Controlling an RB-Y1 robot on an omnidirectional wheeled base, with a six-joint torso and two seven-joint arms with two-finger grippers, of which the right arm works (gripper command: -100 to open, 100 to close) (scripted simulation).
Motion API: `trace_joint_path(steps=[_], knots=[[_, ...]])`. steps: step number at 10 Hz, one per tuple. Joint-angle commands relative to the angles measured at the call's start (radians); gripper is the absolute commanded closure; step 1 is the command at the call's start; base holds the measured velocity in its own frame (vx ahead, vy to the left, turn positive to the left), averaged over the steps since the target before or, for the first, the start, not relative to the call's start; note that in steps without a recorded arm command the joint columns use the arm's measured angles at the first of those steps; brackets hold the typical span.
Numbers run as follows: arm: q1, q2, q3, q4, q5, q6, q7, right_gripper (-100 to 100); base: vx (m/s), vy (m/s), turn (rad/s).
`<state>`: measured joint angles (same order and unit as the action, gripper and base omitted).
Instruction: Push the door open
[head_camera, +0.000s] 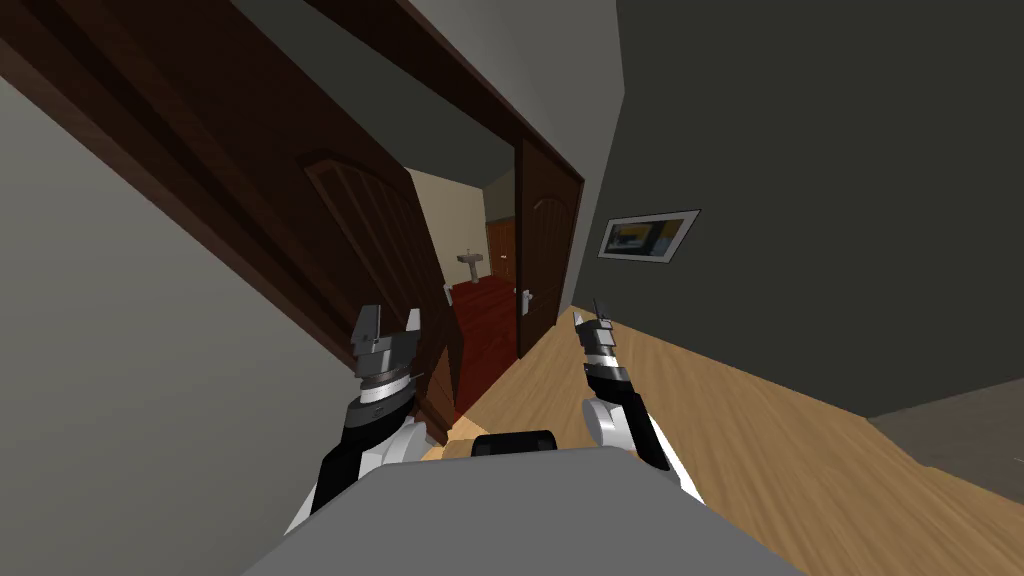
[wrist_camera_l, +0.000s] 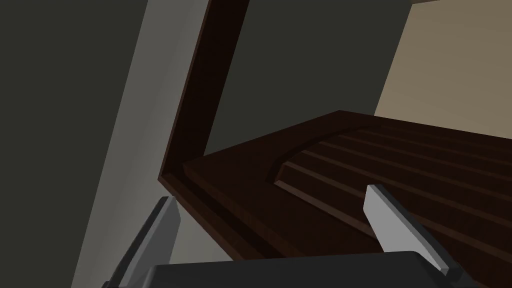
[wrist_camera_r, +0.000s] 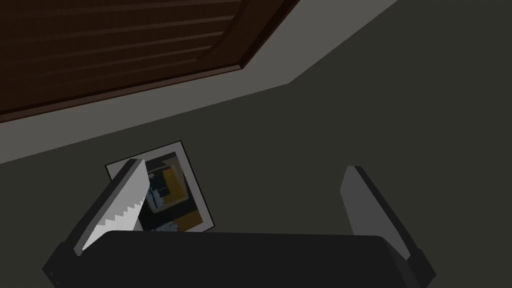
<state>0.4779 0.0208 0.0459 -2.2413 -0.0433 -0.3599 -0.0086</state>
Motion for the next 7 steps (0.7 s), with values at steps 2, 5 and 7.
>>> trace_joint_path(steps=[2, 5, 7], knots=[[-0.025, -0.023, 0.02, 0.056, 0.003, 0.006, -0.004, -100, 0.053, -0.102, 0.126], [-0.051, -0.04, 0.039, 0.112, 0.007, 0.012, -0.008, -100, 0.119, -0.133, 0.099], [-0.073, -0.054, 0.057, 0.162, 0.01, 0.017, -0.012, -100, 0.102, -0.106, 0.104]])
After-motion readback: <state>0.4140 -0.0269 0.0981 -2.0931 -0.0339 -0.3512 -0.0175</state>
